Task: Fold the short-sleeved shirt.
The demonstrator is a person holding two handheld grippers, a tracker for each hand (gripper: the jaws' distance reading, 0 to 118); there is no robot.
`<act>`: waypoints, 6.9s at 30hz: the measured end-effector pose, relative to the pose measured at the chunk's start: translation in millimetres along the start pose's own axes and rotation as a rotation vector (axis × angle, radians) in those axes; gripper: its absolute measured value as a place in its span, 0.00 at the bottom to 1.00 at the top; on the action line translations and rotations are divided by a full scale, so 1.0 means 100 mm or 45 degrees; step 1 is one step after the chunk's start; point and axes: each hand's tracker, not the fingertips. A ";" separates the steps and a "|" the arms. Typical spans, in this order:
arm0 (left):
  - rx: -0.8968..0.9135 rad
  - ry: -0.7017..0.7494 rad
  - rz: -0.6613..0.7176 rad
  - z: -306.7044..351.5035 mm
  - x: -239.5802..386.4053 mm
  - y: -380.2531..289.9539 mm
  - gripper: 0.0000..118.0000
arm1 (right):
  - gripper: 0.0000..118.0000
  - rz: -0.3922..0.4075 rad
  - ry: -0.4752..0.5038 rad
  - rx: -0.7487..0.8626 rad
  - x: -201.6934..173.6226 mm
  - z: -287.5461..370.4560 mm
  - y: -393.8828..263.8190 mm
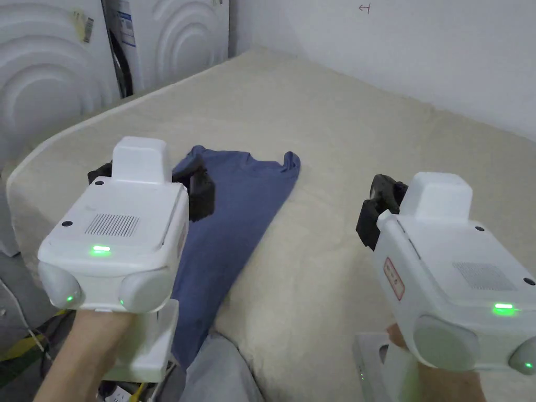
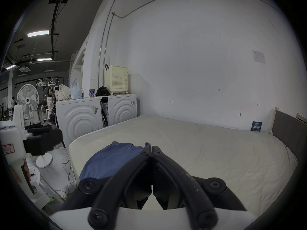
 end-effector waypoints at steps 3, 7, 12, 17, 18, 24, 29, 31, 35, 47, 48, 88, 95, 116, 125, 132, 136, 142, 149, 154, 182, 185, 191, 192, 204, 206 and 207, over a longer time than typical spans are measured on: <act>-0.053 -0.041 0.010 -0.23 -0.01 0.03 1.00 | 0.01 -0.007 0.000 -0.010 0.01 -0.06 -0.01; -0.177 -0.124 0.056 -0.75 0.00 0.11 1.00 | 0.01 -0.003 -0.006 -0.029 0.04 -0.19 -0.02; -0.498 -0.160 0.052 -1.88 0.12 0.08 1.00 | 0.01 0.014 -0.027 -0.078 0.13 -0.43 -0.09; -0.786 -0.195 0.021 -3.19 0.41 -0.21 1.00 | 0.01 -0.003 -0.062 -0.189 0.34 -0.82 -0.24; -0.831 -0.198 0.017 -3.39 0.47 -0.28 1.00 | 0.01 -0.001 -0.073 -0.205 0.38 -0.88 -0.27; -1.098 -0.257 -0.073 -4.33 0.83 -0.75 1.00 | 0.01 -0.039 -0.135 -0.327 0.63 -1.25 -0.52; -1.289 -0.212 -0.107 -4.63 0.89 -1.00 1.00 | 0.01 -0.080 -0.158 -0.375 0.74 -1.32 -0.69; -1.267 -0.221 -0.026 -4.63 0.83 -0.98 0.99 | 0.01 -0.084 -0.171 -0.389 0.75 -1.29 -0.72; -1.191 -0.337 -0.046 -4.44 0.84 -0.80 0.57 | 0.01 -0.095 -0.185 -0.396 0.76 -1.20 -0.73; -0.923 -0.285 0.078 -3.59 0.70 -0.15 0.04 | 0.01 -0.083 -0.244 -0.300 0.74 -0.51 -0.44; -0.894 -0.295 0.085 -3.44 0.66 -0.01 0.04 | 0.01 -0.091 -0.252 -0.282 0.75 -0.41 -0.40; -0.642 -1.077 -0.387 -0.66 4.01 0.82 0.04 | 0.01 -0.245 -0.985 0.098 1.65 2.54 -0.26; -1.062 -0.966 -0.673 -0.52 3.98 -0.94 0.04 | 0.01 -0.264 -0.963 0.013 1.71 2.38 -0.39; 0.189 -0.713 -0.155 0.04 2.43 0.22 0.89 | 0.01 -0.207 -0.807 -0.002 1.67 1.64 -0.46; 0.161 -0.627 -0.190 0.20 2.02 -0.23 0.03 | 0.01 -0.170 -0.782 0.026 1.58 1.49 -0.47; -0.010 -0.663 -0.168 0.19 1.99 -0.37 0.00 | 0.01 -0.182 -0.778 -0.013 1.58 1.49 -0.57; -0.086 -0.690 -0.175 0.06 2.08 -0.37 0.00 | 0.01 -0.186 -0.780 -0.042 1.61 1.48 -0.60; -0.419 -0.814 -0.202 -0.70 2.50 -0.19 0.53 | 0.01 -0.197 -0.789 -0.068 1.70 1.41 -0.62; -0.888 -0.856 -0.115 -1.84 3.19 -0.29 1.00 | 0.01 -0.202 -0.798 -0.144 1.85 1.21 -0.73; -1.137 -0.664 -0.281 -2.39 3.66 -0.67 1.00 | 0.01 -0.229 -0.808 -0.216 1.99 1.10 -0.86; -0.800 -0.898 -0.186 -1.60 3.10 -0.14 0.02 | 0.90 -0.360 -0.683 -0.578 2.70 0.45 -0.81; -0.809 -0.899 -0.168 -1.49 2.98 -0.22 0.02 | 1.00 -0.364 -0.636 -0.656 2.90 0.03 -0.77; -0.832 -0.870 -0.195 -1.40 2.88 -0.43 0.02 | 1.00 -0.442 -0.589 -1.019 3.21 -0.97 -1.01; -0.838 -0.866 -0.197 -1.41 2.87 -0.46 0.02 | 1.00 -0.453 -0.597 -1.072 3.24 -1.11 -1.09; -0.951 -0.817 -0.148 -1.66 2.90 -0.79 0.02 | 0.01 -0.717 -0.610 -1.268 3.32 -1.53 -1.60; -0.960 -0.799 -0.137 -1.69 2.88 -0.79 0.02 | 0.01 -0.733 -0.594 -1.246 3.37 -1.45 -1.55; -0.961 -0.793 -0.122 -1.71 2.86 -0.77 0.02 | 0.01 -0.732 -0.591 -1.218 3.39 -1.38 -1.49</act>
